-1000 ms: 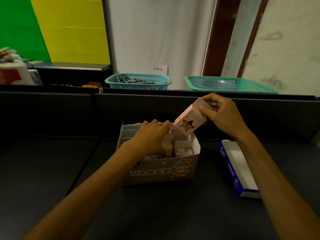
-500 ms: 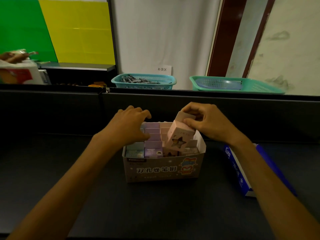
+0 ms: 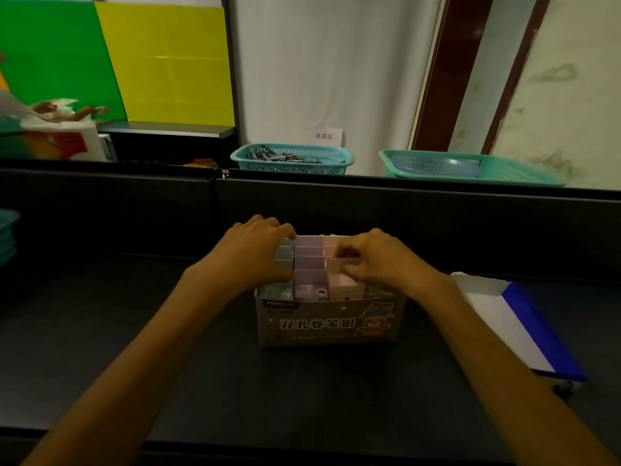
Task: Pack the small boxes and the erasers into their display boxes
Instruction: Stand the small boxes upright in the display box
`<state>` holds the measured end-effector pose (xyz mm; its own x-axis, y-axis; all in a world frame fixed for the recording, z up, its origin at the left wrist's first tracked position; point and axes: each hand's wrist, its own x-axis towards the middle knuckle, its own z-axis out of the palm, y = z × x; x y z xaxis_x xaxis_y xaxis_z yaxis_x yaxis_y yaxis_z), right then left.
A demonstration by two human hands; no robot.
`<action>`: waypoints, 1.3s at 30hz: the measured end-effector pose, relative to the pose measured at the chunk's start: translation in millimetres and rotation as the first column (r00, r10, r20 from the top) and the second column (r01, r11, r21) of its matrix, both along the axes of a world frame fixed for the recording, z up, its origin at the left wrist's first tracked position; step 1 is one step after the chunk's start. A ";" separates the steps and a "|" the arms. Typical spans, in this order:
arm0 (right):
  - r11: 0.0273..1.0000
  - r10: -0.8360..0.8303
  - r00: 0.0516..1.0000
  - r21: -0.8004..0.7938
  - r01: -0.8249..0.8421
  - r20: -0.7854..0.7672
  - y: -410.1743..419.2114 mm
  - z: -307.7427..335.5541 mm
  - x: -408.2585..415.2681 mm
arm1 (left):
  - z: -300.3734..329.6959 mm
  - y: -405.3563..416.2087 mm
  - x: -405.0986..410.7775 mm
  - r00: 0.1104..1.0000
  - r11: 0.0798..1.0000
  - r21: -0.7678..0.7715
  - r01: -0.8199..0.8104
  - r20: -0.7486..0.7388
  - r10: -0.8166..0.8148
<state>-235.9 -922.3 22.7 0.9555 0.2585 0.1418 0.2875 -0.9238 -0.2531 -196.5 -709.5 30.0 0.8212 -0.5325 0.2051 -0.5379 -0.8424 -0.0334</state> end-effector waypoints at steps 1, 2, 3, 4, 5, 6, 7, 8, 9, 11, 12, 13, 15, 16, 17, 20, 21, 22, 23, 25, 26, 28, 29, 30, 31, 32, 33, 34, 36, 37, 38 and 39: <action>1.000 -0.010 1.000 -0.028 0.010 -0.003 1.3 -2.1 0.3 | 0.1 0.2 -0.8 1.000 1.000 0.003 0.000 -0.005 0.000; 0.999 -0.018 1.000 -0.048 0.018 -0.001 2.0 -4.3 0.7 | 0.3 0.1 -1.6 1.000 1.000 0.007 0.000 -0.011 0.000; 0.998 -0.023 1.000 -0.061 0.023 0.000 2.1 -6.6 1.2 | 0.4 0.2 -2.3 1.000 1.000 0.011 -0.001 -0.018 0.001; 0.997 -0.027 1.000 -0.071 0.027 -0.001 2.3 -8.6 1.5 | 0.6 0.1 -2.9 1.000 1.000 0.015 -0.001 -0.026 0.001; 0.996 -0.032 0.999 -0.080 0.031 -0.005 2.4 -10.3 1.8 | 0.7 0.1 -3.6 0.999 1.000 0.017 -0.001 -0.034 0.001; 0.995 -0.034 0.999 -0.090 0.034 -0.003 2.7 -11.6 1.9 | 0.9 0.1 -4.2 0.999 1.000 0.020 0.000 -0.040 0.001; 0.994 -0.037 0.999 -0.099 0.037 0.002 2.6 -12.7 2.3 | 1.1 0.0 -4.9 0.999 1.000 0.024 0.001 -0.045 0.001; 0.994 -0.036 0.999 -0.107 0.037 0.012 2.4 -13.2 2.5 | 1.1 -0.1 -5.6 0.999 1.000 0.026 0.001 -0.050 0.001; 0.993 -0.033 0.999 -0.110 0.035 0.020 2.1 -13.2 2.4 | 0.8 -0.2 -6.3 0.999 1.000 0.028 0.001 -0.054 0.000; 0.994 -0.023 0.999 -0.102 0.026 0.030 1.3 -13.1 2.0 | 0.0 -0.3 -7.3 0.998 1.000 0.026 0.005 -0.056 -0.004; 0.995 -0.020 0.999 -0.099 0.023 0.031 1.2 -13.4 2.0 | -0.2 0.0 -7.8 0.999 1.000 0.025 0.007 -0.054 -0.006; 0.994 -0.018 0.999 -0.103 0.021 0.030 1.1 -14.1 2.1 | -0.3 0.6 -8.4 0.999 1.000 0.022 0.008 -0.054 -0.006; 0.993 -0.023 1.000 -0.114 0.025 0.019 1.3 -16.8 3.0 | -0.9 1.7 -9.1 0.999 1.000 0.017 0.008 -0.054 -0.007; 0.993 -0.028 1.000 -0.115 0.029 0.013 1.4 -18.0 3.3 | -1.3 2.2 -9.3 0.998 1.000 0.017 0.010 -0.056 -0.009; 0.993 -0.031 0.999 -0.116 0.033 0.012 1.4 -18.2 3.2 | -1.7 2.8 -9.5 0.998 1.000 0.017 0.013 -0.061 -0.012; 0.996 -0.015 0.999 -0.082 0.019 0.053 2.1 -13.9 -0.5 | -2.9 4.7 -9.4 0.997 1.000 0.010 0.013 -0.077 -0.012; 0.999 0.000 0.997 -0.054 0.004 0.074 3.3 -11.7 -2.3 | -3.5 5.3 -9.3 0.996 1.000 0.006 0.011 -0.085 -0.010; 1.000 0.015 0.996 -0.028 -0.013 0.088 5.2 -10.1 -3.7 | -4.1 5.6 -9.3 0.995 1.000 0.002 0.010 -0.095 -0.009; 1.000 0.030 0.995 -0.008 -0.030 0.091 7.6 -9.4 -4.6 | -4.8 5.8 -9.3 0.994 1.000 -0.002 0.010 -0.105 -0.010; 0.998 0.064 0.996 0.009 -0.065 0.068 13.2 -11.8 -3.3 | -6.7 6.4 -8.5 0.993 1.000 -0.007 0.017 -0.119 -0.017; 0.997 0.080 0.996 0.002 -0.081 0.049 15.6 -14.0 -1.4 | -7.7 6.6 -7.4 0.992 1.000 -0.006 0.018 -0.125 -0.019; 0.995 0.095 0.995 -0.033 -0.095 0.010 19.7 -18.2 2.9 | -9.5 7.2 -4.3 0.992 1.000 0.018 0.018 -0.127 -0.015; 0.994 0.095 0.995 -0.048 -0.095 -0.004 20.9 -19.4 4.6 | -10.3 7.5 -2.5 0.992 0.999 0.040 0.015 -0.126 -0.010; 0.994 0.092 0.996 -0.059 -0.093 -0.013 21.6 -20.0 5.7 | -11.1 7.9 -0.6 0.992 0.998 0.054 0.010 -0.128 -0.003; 0.994 0.090 0.996 -0.066 -0.091 -0.015 21.9 -19.9 6.2 | -12.1 8.5 1.1 0.992 0.998 0.059 0.005 -0.129 0.003; 0.993 0.090 0.996 -0.070 -0.091 -0.016 22.1 -19.4 6.4 | -13.0 9.1 2.7 0.991 0.998 0.057 0.001 -0.130 0.006; 0.993 0.091 0.996 -0.070 -0.092 -0.017 22.2 -19.3 6.3 | -13.7 9.6 3.7 0.992 0.998 0.056 0.000 -0.126 0.007; 0.993 0.091 0.996 -0.069 -0.092 -0.018 22.2 -19.5 6.6 | -14.5 10.1 4.6 0.993 0.998 0.057 0.000 -0.120 0.007; 0.994 0.084 0.996 -0.067 -0.085 -0.019 23.0 -19.6 7.0 | -15.7 10.3 5.9 0.994 0.998 0.056 0.009 -0.107 -0.003; 0.994 0.081 0.996 -0.067 -0.082 -0.022 24.1 -19.3 6.7 | -16.1 10.4 6.3 0.994 0.999 0.052 0.015 -0.105 -0.010; 0.994 0.082 0.996 -0.070 -0.084 -0.025 24.7 -18.9 6.4 | -16.4 10.5 6.6 0.994 0.999 0.050 0.020 -0.107 -0.015; 0.994 0.083 0.996 -0.074 -0.085 -0.028 24.8 -18.5 6.0 | -17.0 11.0 6.8 0.993 0.999 0.045 0.023 -0.113 -0.018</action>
<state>-229.9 -897.6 4.1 0.9329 0.3472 0.0953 0.3595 -0.9132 -0.1918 -189.7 -698.6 13.1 0.8265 -0.5562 0.0868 -0.5575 -0.8301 -0.0108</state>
